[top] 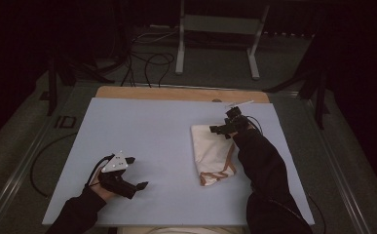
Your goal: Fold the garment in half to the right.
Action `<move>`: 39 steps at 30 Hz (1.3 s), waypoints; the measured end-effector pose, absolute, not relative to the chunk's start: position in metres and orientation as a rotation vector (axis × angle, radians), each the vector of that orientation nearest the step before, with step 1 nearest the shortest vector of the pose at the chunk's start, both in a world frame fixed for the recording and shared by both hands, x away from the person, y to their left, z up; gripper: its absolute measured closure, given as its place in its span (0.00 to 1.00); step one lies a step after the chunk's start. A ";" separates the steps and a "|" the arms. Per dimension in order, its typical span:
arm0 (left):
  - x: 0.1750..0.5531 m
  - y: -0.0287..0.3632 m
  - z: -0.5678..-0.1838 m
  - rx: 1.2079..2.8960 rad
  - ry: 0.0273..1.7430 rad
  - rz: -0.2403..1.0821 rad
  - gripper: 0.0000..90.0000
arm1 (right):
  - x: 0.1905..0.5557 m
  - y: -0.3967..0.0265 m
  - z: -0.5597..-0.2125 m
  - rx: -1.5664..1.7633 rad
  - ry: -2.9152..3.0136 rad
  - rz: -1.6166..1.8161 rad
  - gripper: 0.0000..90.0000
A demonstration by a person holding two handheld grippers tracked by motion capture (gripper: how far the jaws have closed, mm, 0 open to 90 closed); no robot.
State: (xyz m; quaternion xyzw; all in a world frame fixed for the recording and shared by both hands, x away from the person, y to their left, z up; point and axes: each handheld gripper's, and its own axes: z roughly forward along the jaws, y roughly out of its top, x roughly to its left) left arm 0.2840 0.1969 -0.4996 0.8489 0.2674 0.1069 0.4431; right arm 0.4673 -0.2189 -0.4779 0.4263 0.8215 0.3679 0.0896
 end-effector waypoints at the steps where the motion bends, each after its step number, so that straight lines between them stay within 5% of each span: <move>1: 0.284 0.198 -0.500 2.099 0.669 0.259 0.00 | 0.467 -0.217 -0.477 1.258 2.456 1.108 0.15; 39: 0.287 0.219 -0.506 2.099 0.736 0.290 0.00 | 0.369 -0.248 -0.466 1.048 2.469 1.249 0.11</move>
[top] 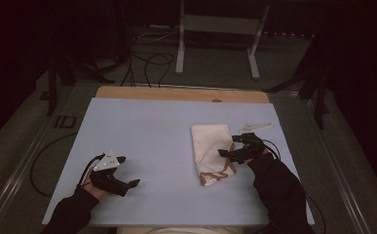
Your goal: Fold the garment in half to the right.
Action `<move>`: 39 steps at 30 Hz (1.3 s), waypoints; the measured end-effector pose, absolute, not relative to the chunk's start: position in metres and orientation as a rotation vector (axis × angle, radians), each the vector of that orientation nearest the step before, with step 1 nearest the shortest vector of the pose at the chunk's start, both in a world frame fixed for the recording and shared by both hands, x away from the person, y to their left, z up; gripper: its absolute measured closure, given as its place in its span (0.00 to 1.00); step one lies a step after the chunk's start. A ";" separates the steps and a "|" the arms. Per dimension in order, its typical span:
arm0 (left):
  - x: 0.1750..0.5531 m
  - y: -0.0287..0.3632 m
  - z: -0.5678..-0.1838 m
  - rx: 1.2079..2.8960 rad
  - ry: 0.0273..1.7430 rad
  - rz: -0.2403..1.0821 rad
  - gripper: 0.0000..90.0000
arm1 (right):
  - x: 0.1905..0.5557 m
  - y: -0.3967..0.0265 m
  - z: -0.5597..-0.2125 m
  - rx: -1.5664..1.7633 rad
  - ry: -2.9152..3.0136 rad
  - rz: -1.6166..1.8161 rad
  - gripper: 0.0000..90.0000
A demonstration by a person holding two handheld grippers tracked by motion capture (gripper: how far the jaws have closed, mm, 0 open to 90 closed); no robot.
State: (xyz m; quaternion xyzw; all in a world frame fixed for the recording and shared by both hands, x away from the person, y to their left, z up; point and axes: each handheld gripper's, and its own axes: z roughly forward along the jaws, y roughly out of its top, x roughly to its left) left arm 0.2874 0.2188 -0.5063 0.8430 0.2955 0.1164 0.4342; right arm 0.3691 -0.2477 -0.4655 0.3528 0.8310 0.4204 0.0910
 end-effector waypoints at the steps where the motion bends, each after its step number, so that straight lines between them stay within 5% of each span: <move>1: 0.287 0.219 -0.506 2.100 0.737 0.291 0.00 | 0.367 -0.249 -0.466 1.045 2.466 1.258 0.11; 39: 0.285 0.216 -0.508 2.107 0.724 0.307 0.00 | 0.278 -0.291 -0.509 1.103 2.332 1.257 0.11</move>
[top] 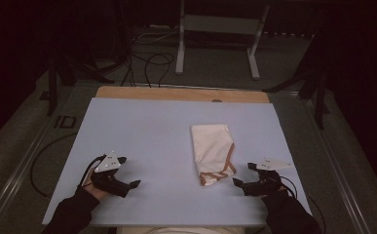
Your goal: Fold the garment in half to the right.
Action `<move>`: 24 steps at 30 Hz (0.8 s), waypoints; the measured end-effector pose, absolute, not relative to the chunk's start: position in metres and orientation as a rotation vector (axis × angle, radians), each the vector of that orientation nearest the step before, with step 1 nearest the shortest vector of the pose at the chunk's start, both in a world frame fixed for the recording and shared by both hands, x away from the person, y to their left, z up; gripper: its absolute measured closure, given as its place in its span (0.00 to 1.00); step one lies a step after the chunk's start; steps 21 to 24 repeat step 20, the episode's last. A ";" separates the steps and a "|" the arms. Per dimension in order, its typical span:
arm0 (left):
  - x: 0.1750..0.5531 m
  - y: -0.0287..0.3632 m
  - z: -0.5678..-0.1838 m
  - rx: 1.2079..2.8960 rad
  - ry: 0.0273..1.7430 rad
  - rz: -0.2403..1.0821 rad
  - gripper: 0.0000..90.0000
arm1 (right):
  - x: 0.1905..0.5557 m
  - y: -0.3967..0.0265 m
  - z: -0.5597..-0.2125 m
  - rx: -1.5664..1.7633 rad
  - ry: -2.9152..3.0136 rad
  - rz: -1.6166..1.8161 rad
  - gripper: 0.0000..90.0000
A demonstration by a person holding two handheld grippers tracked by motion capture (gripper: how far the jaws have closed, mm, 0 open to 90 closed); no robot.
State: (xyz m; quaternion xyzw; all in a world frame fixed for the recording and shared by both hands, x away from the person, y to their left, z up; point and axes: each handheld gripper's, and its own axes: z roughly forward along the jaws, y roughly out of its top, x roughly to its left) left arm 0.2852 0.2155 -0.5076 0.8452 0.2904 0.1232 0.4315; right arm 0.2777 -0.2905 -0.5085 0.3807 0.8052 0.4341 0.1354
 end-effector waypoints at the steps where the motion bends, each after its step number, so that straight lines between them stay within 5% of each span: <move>1: 0.285 0.215 -0.508 2.110 0.724 0.309 0.00 | 0.278 -0.292 -0.510 1.112 2.325 1.235 0.11; 24: 0.283 0.215 -0.511 2.118 0.725 0.312 0.00 | 0.288 -0.293 -0.515 1.123 2.278 1.192 0.11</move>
